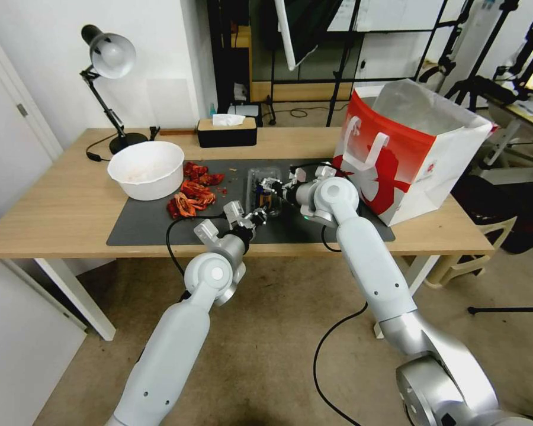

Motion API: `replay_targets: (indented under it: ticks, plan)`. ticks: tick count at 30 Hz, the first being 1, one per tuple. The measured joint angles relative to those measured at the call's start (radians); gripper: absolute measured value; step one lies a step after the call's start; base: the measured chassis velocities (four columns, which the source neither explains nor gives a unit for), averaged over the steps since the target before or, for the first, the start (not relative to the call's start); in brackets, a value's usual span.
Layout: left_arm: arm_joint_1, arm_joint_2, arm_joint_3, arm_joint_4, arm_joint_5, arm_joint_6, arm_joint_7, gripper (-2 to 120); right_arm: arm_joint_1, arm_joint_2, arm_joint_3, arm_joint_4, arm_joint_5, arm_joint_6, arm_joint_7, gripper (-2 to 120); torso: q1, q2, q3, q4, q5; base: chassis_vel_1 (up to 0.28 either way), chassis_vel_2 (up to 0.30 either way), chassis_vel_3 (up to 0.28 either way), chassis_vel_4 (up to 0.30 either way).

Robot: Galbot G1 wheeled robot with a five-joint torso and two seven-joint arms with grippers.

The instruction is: Close the takeout container lid, then place the container into the takeout bag.

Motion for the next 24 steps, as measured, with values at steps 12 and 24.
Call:
replay_targets:
  ticks: [12, 24]
  plan:
    - [0.017, 0.025, -0.044, -0.047, -0.023, -0.010, 0.011, 0, -0.019, -0.003, 0.013, 0.013, -0.002, 0.000, -0.017, 0, 0.000, 0.000, 0.000, 0.0004, 0.0000, 0.000, 0.000, 0.000, 0.000]
    - [0.192, 0.126, -0.134, -0.201, 0.280, -0.099, 0.133, 0, -0.025, -0.016, 0.030, 0.077, 0.010, -0.002, -0.038, 0, 0.000, 0.000, 0.000, 0.0001, -0.0003, 0.000, 0.000, 0.000, 0.000]
